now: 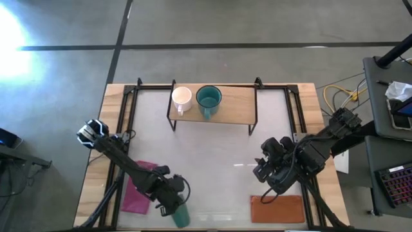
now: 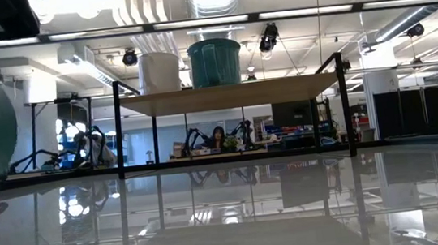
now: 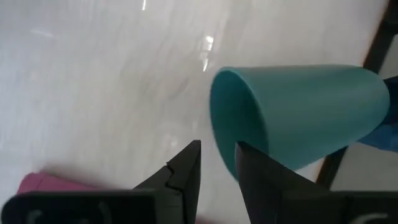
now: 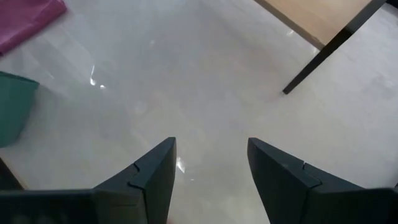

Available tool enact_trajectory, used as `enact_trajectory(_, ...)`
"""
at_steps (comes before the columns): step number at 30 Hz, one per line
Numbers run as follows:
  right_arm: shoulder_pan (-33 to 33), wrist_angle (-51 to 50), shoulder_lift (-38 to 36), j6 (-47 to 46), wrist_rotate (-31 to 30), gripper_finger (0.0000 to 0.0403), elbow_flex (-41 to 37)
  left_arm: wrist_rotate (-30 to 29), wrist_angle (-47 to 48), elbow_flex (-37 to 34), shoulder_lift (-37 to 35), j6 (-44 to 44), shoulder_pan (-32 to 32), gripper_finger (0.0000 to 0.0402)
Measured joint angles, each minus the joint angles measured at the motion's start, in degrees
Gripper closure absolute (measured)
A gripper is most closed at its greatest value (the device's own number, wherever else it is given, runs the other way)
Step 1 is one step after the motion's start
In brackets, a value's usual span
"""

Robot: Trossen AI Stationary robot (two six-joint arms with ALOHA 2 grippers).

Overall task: Stack small to large cups/mugs on shelf
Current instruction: Put the green cup on the shelf

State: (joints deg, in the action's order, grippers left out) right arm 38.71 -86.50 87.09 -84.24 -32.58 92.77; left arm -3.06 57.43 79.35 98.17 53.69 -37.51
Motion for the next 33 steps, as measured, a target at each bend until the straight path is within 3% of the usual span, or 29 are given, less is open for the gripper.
enact_trajectory(11, 1.8, 2.87, 0.15, 0.05, 2.51, 0.0211, -0.04, -1.41, 0.02, -0.21, -3.58, -0.04, -0.07, 0.0317)
enact_trajectory(14, 2.84, 4.66, 0.26, 0.28, 2.8, 0.0211, -0.35, 1.38, -0.56, -0.44, -3.6, -1.31, -0.24, 0.0317)
enact_trajectory(17, 3.11, 5.68, 0.26, -0.43, 2.71, 0.0211, -1.11, 6.28, -7.51, -2.58, -3.83, -3.35, -0.22, 0.0317)
enact_trajectory(21, 3.35, 6.31, 0.26, -1.29, 2.51, 0.0211, -1.85, 9.59, -15.97, -7.68, -6.54, -2.43, -0.07, 0.0317)
enact_trajectory(28, 3.66, 8.12, 0.26, -2.42, 2.56, 0.0211, -3.4, 8.44, -25.44, -20.92, -17.99, 5.08, 0.06, 0.0317)
enact_trajectory(33, 3.66, 11.25, 0.25, -2.81, 2.58, 0.0211, -5.18, 8.69, -42.86, -34.19, -26.35, 12.28, 0.39, 0.0317)
